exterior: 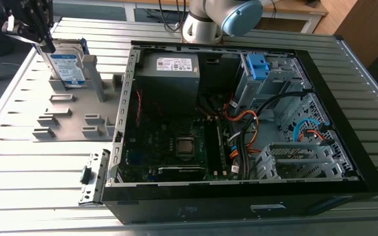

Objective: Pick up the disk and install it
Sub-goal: 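Pick up the disk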

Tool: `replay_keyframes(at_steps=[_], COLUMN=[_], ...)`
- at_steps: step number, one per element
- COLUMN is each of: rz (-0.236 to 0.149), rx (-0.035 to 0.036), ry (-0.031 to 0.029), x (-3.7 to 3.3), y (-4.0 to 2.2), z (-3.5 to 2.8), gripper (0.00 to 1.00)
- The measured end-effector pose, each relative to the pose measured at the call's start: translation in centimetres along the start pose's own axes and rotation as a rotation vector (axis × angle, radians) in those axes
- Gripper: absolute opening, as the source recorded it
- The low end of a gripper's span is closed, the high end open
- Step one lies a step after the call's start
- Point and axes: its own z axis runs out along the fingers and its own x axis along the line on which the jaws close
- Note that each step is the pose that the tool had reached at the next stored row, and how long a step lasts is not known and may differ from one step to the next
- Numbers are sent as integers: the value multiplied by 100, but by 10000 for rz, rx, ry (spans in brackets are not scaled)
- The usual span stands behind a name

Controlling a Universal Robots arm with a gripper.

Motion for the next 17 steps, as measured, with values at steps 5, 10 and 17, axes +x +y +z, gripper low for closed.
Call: replay_keyframes(at_steps=[5,10,17], rz=[-90,-168,-250], rx=[-3,-6,-8], ry=[2,3,4], x=[0,0,0], y=[0,0,0], z=[0,0,0], gripper=[11,11,11])
